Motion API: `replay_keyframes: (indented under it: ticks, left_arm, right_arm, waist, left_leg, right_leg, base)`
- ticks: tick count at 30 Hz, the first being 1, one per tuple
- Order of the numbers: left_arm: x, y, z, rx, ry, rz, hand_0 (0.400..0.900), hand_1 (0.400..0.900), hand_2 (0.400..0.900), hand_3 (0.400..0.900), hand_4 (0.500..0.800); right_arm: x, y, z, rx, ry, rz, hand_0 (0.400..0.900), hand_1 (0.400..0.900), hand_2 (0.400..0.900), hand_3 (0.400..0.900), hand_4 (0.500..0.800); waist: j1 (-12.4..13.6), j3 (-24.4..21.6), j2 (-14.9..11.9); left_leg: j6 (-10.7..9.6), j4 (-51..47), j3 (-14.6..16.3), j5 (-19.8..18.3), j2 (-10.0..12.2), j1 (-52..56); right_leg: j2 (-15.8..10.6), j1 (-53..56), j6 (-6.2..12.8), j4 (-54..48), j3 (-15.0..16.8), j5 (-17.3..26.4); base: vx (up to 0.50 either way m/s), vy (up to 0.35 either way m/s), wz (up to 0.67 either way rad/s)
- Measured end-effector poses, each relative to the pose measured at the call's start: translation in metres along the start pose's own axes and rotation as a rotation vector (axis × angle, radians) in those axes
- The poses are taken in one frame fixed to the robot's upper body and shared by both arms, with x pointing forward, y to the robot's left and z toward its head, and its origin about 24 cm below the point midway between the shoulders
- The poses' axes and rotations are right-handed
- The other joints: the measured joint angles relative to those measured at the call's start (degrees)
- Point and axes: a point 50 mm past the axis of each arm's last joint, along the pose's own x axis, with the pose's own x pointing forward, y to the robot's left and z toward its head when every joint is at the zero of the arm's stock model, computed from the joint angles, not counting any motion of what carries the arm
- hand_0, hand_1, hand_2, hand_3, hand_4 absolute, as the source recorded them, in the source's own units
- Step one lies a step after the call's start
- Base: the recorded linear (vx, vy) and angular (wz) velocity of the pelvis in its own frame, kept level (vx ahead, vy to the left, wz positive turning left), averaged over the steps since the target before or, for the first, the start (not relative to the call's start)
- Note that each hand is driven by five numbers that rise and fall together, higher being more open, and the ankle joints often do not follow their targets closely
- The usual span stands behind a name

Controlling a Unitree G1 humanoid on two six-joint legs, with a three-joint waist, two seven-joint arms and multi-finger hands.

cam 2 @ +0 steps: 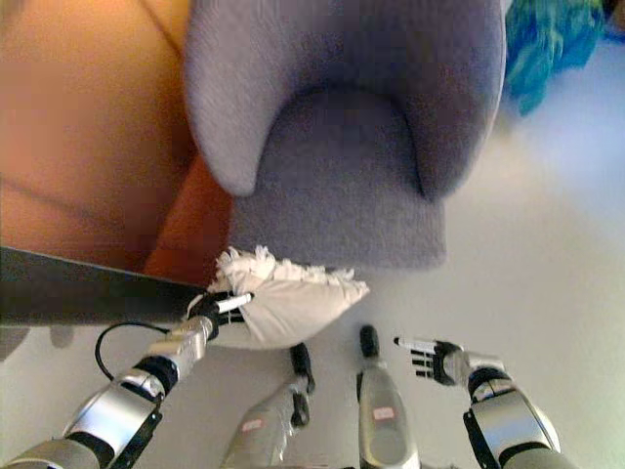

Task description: Pick up the pillow and put it on the sofa.

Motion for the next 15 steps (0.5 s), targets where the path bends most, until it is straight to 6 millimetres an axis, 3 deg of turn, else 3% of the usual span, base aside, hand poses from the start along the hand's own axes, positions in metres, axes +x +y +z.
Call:
replay_keyframes:
  ticks: [3, 5, 9, 15]
  left_arm:
    - [-0.006, 0.006, -0.032, 0.045, 0.063, 0.006, 0.4, 0.4, 0.4, 0.4, 0.5]
    - [-0.007, 0.011, -0.036, 0.114, 0.068, 0.009, 0.4, 0.4, 0.4, 0.4, 0.5]
    - [-0.012, 0.029, -0.03, 0.264, 0.014, -0.026, 0.4, 0.4, 0.4, 0.4, 0.5]
    - [-0.017, 0.051, -0.008, 0.424, -0.041, -0.075, 0.4, 0.4, 0.4, 0.4, 0.5]
  right_arm:
    - [0.003, -0.005, -0.031, 0.024, 0.064, 0.016, 0.9, 0.9, 0.9, 0.9, 0.8]
    - [0.003, -0.009, -0.045, 0.042, 0.09, 0.02, 0.9, 0.9, 0.9, 0.9, 0.8]
    - [0.001, -0.018, -0.084, 0.086, 0.149, 0.019, 0.9, 0.9, 0.9, 0.9, 0.8]
    - [-0.003, -0.027, -0.122, 0.126, 0.198, 0.003, 0.9, 0.9, 0.9, 0.9, 0.8]
  waist:
    - [-0.1, -5.5, 0.4]
    - [0.0, -7.0, 0.4]
    - [0.0, -10.1, 0.4]
    - [-0.2, -11.1, 1.7]
  left_leg:
    - [-0.3, -3.4, -0.5, -0.1, 0.2, 4.9]
    - [-0.4, -4.8, -0.8, -0.1, 0.2, 8.0]
    - [-0.7, -4.8, -1.2, -1.2, 0.1, 10.9]
    - [-0.7, -4.9, -2.0, -1.2, 0.0, 12.6]
  right_leg:
    - [0.3, 5.7, 0.19, -4.5, -0.8, 0.1]
    - [0.4, 9.5, 0.39, -7.1, -1.3, 0.3]
    - [0.4, 15.2, 0.61, -11.8, -2.7, 1.0]
    - [0.4, 17.8, 0.7, -13.0, -3.2, 1.3]
  base:
    - [0.15, -0.087, 0.01]
    - [0.16, -0.072, 0.05]
    - [0.06, -0.047, 0.13]
    - [0.03, 0.001, 0.17]
